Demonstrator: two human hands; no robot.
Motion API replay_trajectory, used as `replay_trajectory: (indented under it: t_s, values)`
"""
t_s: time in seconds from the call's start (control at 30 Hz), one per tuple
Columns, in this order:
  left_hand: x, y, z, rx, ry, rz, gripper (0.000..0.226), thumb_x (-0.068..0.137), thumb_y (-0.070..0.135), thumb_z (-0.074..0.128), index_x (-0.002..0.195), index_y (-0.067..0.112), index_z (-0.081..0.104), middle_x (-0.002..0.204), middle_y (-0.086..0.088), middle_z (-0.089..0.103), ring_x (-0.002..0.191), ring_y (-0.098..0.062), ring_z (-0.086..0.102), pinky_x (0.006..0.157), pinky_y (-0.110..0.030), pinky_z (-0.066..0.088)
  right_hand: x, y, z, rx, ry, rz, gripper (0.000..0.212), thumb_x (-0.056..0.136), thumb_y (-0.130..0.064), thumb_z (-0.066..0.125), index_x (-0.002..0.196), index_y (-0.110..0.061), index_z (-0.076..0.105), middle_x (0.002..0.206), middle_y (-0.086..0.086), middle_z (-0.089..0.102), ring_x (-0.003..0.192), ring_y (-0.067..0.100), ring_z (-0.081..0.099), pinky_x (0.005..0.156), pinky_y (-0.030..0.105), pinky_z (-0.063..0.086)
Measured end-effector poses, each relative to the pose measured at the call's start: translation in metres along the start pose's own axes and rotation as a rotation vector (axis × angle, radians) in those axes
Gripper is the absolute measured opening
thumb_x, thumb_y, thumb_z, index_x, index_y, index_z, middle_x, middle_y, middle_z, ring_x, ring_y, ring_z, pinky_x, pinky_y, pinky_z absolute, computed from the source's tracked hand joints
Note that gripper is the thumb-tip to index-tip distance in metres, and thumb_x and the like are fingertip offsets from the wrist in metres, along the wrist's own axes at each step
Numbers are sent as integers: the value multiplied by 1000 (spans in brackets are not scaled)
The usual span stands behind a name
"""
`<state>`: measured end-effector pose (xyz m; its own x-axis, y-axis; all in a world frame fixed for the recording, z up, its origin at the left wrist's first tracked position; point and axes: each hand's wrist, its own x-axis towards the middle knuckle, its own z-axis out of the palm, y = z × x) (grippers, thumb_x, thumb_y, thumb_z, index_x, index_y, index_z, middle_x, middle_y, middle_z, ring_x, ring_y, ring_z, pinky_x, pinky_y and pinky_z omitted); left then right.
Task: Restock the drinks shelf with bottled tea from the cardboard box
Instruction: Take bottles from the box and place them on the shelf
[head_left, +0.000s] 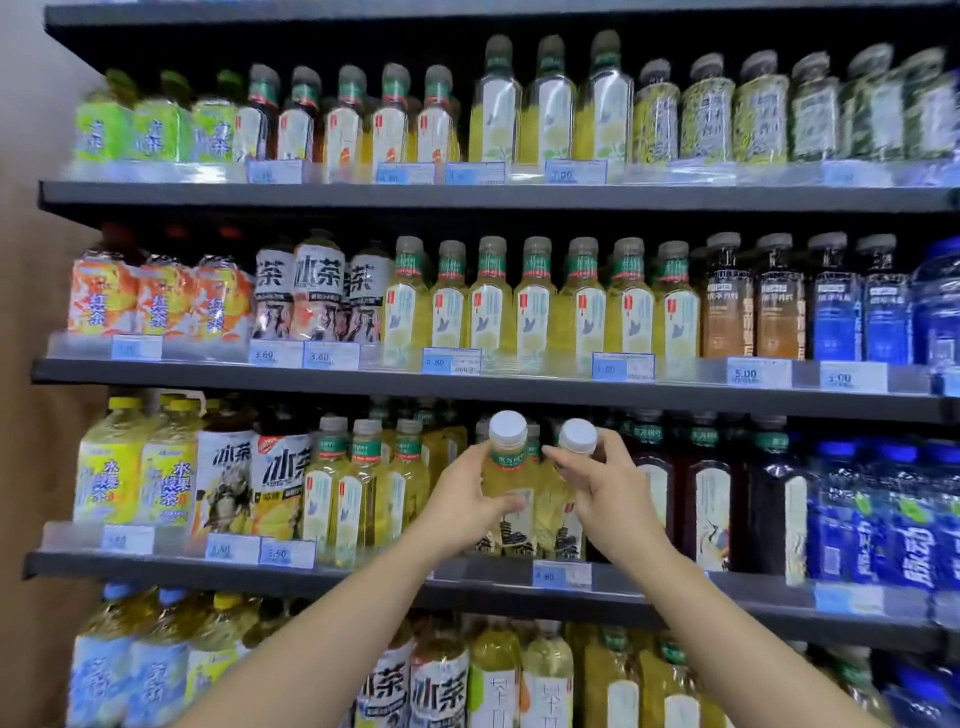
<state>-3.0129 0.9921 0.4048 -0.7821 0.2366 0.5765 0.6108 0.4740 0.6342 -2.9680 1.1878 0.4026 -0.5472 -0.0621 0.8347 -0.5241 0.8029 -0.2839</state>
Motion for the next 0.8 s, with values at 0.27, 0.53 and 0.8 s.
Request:
replay_trajectory:
  t_s: [0.27, 0.53, 0.8]
  values:
    - [34, -24, 27, -30, -194, -110, 49, 85, 21, 81, 124, 33, 54, 120, 22, 59, 104, 3, 60, 100, -27, 49, 18, 40, 23, -24, -55, 151, 37, 100, -11, 55, 128, -33, 66, 124, -2, 47, 100, 4, 55, 83, 15, 41]
    - [47, -32, 45, 148, -136, -126, 78, 83, 44, 78, 149, 17, 46, 140, 1, 58, 121, -16, 60, 106, -37, 49, -4, 73, 58, -132, -119, 178, 59, 101, -24, 52, 150, -47, 28, 156, 7, 25, 124, 25, 51, 96, 34, 48]
    - [38, -42, 56, 209, -23, -63, 76, 91, 40, 71, 155, 18, 36, 155, -4, 43, 143, -20, 41, 117, -40, 37, -27, 77, 72, -45, -102, 373, 96, 87, -33, 72, 152, -42, 3, 122, -1, 57, 99, 16, 60, 80, 34, 55]
